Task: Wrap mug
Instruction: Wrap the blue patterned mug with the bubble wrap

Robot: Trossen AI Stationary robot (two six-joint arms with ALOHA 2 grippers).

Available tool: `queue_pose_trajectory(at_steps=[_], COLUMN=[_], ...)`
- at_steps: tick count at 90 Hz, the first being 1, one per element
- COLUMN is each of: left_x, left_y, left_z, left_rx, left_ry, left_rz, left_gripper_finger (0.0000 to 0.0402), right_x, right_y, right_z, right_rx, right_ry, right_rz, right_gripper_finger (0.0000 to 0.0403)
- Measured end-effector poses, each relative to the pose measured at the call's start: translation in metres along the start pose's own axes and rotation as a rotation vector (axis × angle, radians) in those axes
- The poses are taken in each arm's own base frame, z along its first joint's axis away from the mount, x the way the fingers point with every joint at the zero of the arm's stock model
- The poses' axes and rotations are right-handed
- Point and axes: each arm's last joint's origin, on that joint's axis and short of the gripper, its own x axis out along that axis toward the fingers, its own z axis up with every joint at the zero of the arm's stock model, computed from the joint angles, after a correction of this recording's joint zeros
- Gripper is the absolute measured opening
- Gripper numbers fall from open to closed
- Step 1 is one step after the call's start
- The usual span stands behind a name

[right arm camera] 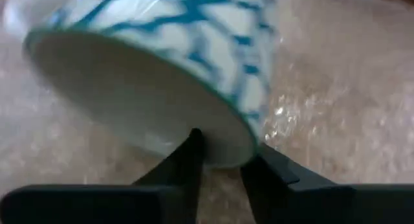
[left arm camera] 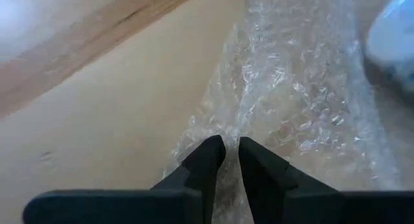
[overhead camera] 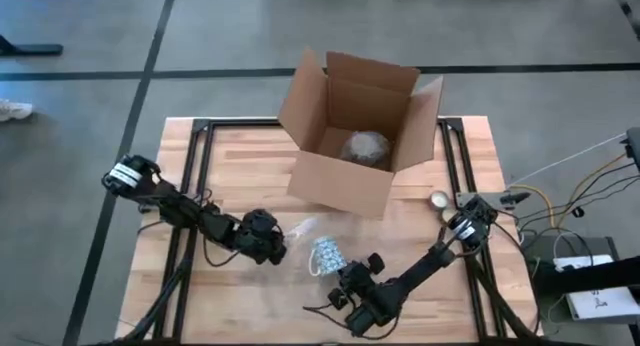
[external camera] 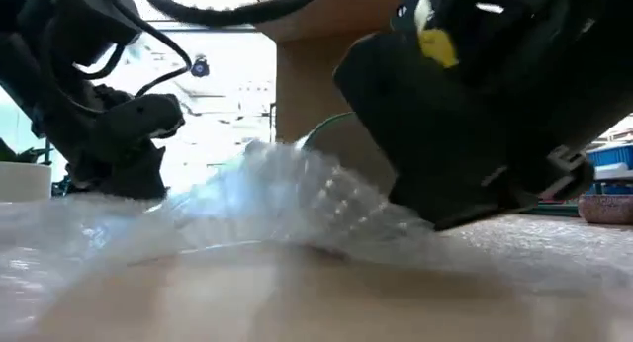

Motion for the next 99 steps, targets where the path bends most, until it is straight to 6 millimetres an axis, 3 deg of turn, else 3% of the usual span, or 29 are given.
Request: queue_pose_trajectory(at_steps=[17,39,49,61,76,88,99], left_x=[-0.003,-0.004,-0.007,-0.013,-0.018,-0.023,-0.024], left_y=[-0.001,-0.002,-0.006,-0.009,-0.004,0.005,0.009], left_z=[0.002,0.003,0.006,0.011,0.013,0.017,0.017], left_rx=[0.047,0.186,0.348,0.542,0.709,0.748,0.698], left_ry=[-0.01,-0.017,-0.01,-0.024,-0.046,-0.111,-0.132], left_rz=[-0.014,-0.019,-0.048,-0.065,0.004,0.15,0.177], left_gripper_finger=[0.0049,0.005,0.0051,0.0051,0.0051,0.0049,0.0044], right_x=[-0.021,-0.043,-0.057,-0.07,-0.047,-0.019,0.014], right_y=[0.014,0.031,0.027,0.006,-0.012,-0.02,-0.023], right_z=[0.022,0.047,0.057,0.069,0.091,0.12,0.137], right_rx=[-0.134,-0.35,-0.502,-0.788,-1.021,-1.049,-1.018], right_ry=[0.025,0.024,0.098,0.162,0.184,0.133,0.122], right_rz=[0.086,0.152,0.111,-0.054,-0.202,-0.284,-0.271], right_gripper_finger=[0.0151,0.0145,0.0132,0.0116,0.0098,0.0074,0.0044])
